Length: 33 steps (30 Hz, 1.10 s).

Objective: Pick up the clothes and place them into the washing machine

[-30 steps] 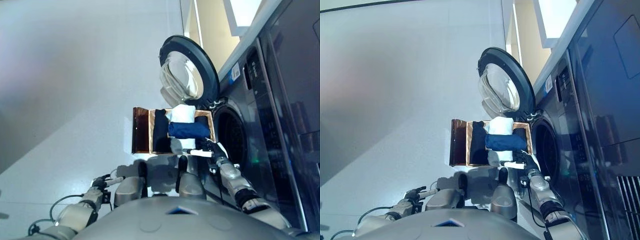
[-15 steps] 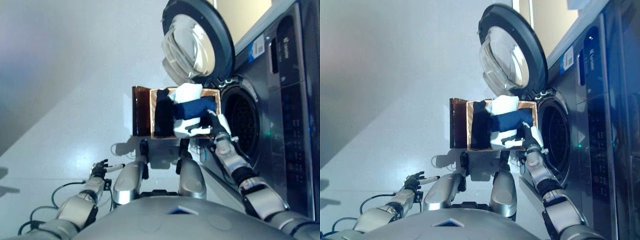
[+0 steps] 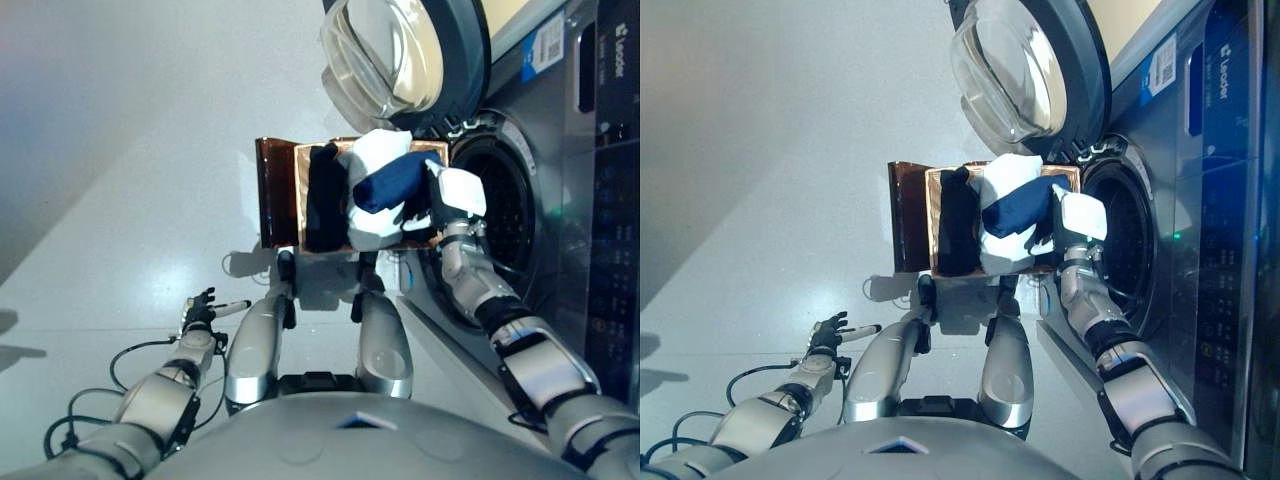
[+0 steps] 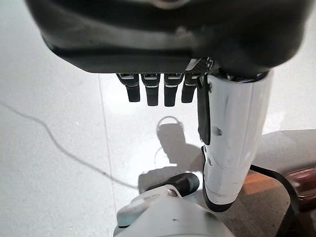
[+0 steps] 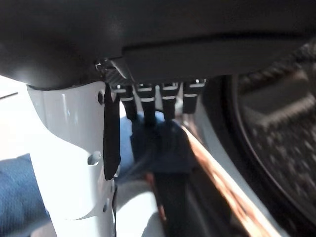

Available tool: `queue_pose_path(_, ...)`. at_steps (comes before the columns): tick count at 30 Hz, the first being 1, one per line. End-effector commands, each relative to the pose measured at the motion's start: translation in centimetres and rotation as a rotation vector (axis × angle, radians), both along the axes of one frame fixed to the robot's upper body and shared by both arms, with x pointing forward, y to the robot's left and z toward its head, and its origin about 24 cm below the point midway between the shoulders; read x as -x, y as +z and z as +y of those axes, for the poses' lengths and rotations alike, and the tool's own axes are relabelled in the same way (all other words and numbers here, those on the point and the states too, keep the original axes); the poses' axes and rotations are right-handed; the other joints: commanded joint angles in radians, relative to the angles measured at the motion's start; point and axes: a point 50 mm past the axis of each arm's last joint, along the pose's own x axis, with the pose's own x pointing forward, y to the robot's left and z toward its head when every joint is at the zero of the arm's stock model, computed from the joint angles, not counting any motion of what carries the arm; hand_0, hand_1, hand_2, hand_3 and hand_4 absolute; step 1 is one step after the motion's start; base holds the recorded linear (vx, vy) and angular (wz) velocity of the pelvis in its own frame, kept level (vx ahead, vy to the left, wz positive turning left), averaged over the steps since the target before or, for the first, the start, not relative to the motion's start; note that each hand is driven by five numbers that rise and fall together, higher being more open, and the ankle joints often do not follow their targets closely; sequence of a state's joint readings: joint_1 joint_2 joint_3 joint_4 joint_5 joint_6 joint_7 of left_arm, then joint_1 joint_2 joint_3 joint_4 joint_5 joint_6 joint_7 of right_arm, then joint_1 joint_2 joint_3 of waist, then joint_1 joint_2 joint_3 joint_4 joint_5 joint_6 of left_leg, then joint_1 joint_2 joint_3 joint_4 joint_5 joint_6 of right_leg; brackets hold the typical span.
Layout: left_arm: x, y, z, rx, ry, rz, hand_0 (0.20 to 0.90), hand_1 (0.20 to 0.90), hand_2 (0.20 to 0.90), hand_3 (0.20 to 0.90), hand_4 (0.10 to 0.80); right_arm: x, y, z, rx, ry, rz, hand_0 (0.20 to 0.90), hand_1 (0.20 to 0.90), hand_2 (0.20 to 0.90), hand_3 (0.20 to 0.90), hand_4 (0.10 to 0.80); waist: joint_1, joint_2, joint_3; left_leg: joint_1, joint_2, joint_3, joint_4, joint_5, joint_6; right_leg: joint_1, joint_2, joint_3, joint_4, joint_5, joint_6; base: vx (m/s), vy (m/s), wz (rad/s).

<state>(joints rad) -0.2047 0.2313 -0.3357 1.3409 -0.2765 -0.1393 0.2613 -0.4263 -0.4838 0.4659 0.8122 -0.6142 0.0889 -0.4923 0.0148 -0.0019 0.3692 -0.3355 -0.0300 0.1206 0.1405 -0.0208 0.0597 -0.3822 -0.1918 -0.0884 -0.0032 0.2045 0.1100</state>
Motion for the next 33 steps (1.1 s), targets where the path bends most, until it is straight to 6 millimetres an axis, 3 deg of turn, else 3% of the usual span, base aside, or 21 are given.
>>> queue_pose_path(1, 1.7, -0.4, 1.0, -0.038, 0.079, 0.037, 0.9, 0.9, 0.9, 0.9, 0.8, -1.5, 3.1, -1.4, 0.116, -0.012, -0.141, 0.9, 0.9, 0.9, 0.9, 0.8, 0.017, 0.019, -0.043, -0.104, 0.039, -0.05, 0.036, 0.051, -0.093, -0.012, -0.038, 0.008, 0.122, -0.101, 0.031, 0.0, 0.0, 0.0)
queue_pose_path(5, 1.9, -0.5, 1.0, -0.033, 0.092, 0.047, 0.9, 0.9, 0.9, 0.9, 0.8, -1.0, 2.1, -1.0, 0.075, -0.03, -0.114, 0.9, 0.9, 0.9, 0.9, 0.8, 0.016, 0.014, -0.041, -0.107, 0.038, -0.051, 0.042, 0.048, -0.095, -0.011, -0.039, 0.005, 0.123, -0.101, 0.031, 0.0, 0.007, 0.04)
queue_pose_path(11, 2.3, -0.6, 1.2, -0.04, 0.093, 0.077, 0.9, 0.9, 0.9, 0.9, 0.8, 1.6, -1.7, -0.3, -0.022, -0.046, 0.014, 0.9, 0.9, 0.9, 0.9, 0.8, 0.008, 0.004, -0.041, -0.088, 0.039, -0.055, 0.056, 0.028, -0.096, 0.011, -0.039, 0.01, 0.132, -0.119, 0.029, 0.012, 0.002, -0.01)
queue_pose_path(22, 3.1, -0.8, 1.6, -0.059, 0.11, 0.094, 0.9, 0.9, 0.9, 0.9, 0.8, 5.5, -5.6, 1.0, -0.14, -0.07, 0.11, 0.9, 0.9, 0.9, 0.9, 0.8, -0.011, -0.019, -0.056, -0.036, 0.045, -0.049, 0.064, 0.008, -0.095, 0.053, -0.036, 0.02, 0.141, -0.135, 0.034, 0.029, 0.001, -0.03)
queue_pose_path(28, 3.0, -0.7, 1.6, -0.081, 0.102, 0.074, 0.9, 0.9, 0.9, 0.9, 0.8, 5.6, -4.9, 0.9, -0.106, -0.06, 0.022, 0.9, 0.9, 0.9, 0.9, 0.8, -0.016, -0.023, -0.063, -0.018, 0.044, -0.046, 0.067, 0.0, -0.096, 0.069, -0.036, 0.024, 0.141, -0.137, 0.037, 0.009, 0.004, -0.09)
queue_pose_path(33, 2.6, -0.5, 1.5, -0.089, 0.097, 0.048, 0.9, 0.9, 0.9, 0.9, 0.8, 3.8, -2.4, 0.7, 0.035, 0.016, -0.109, 0.9, 0.9, 0.9, 0.9, 0.8, -0.011, -0.025, -0.065, -0.018, 0.045, -0.045, 0.06, 0.005, -0.095, 0.065, -0.037, 0.024, 0.14, -0.134, 0.039, -0.019, 0.001, -0.09)
